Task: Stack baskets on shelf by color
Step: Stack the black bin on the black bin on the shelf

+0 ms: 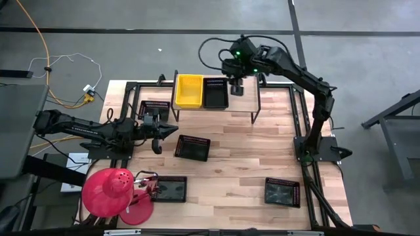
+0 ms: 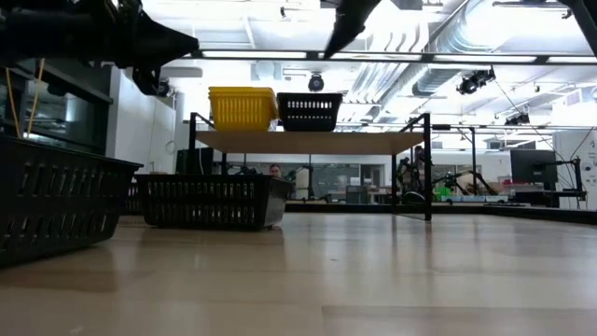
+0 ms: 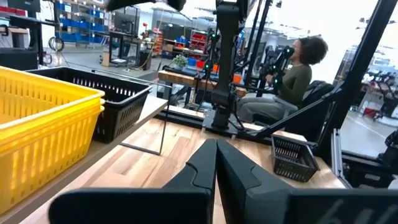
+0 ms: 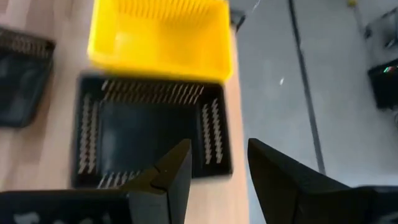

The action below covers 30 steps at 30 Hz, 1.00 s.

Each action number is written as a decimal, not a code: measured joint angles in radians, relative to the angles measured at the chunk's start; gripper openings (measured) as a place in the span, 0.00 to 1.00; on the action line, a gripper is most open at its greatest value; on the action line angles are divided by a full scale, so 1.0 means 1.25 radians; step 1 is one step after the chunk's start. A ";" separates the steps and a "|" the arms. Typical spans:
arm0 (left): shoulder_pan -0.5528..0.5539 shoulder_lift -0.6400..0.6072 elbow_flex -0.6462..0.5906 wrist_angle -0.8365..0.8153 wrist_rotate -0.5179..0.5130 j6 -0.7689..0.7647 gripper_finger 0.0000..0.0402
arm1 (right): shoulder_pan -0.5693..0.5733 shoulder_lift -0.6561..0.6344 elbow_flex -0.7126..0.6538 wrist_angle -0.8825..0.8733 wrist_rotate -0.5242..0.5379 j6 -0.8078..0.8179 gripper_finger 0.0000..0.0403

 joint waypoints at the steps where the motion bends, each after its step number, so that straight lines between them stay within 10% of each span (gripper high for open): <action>1: 0.000 0.000 0.000 0.000 0.000 0.004 0.00 | 0.000 -0.008 0.000 -0.032 -0.002 0.011 0.36; 11: 0.000 0.000 0.000 0.004 0.000 0.016 0.00 | 0.016 -0.091 0.000 -0.310 -0.212 0.217 0.36; 30: 0.000 0.000 0.000 0.007 0.001 0.017 0.00 | 0.230 -0.098 0.000 -0.335 -0.152 0.263 0.36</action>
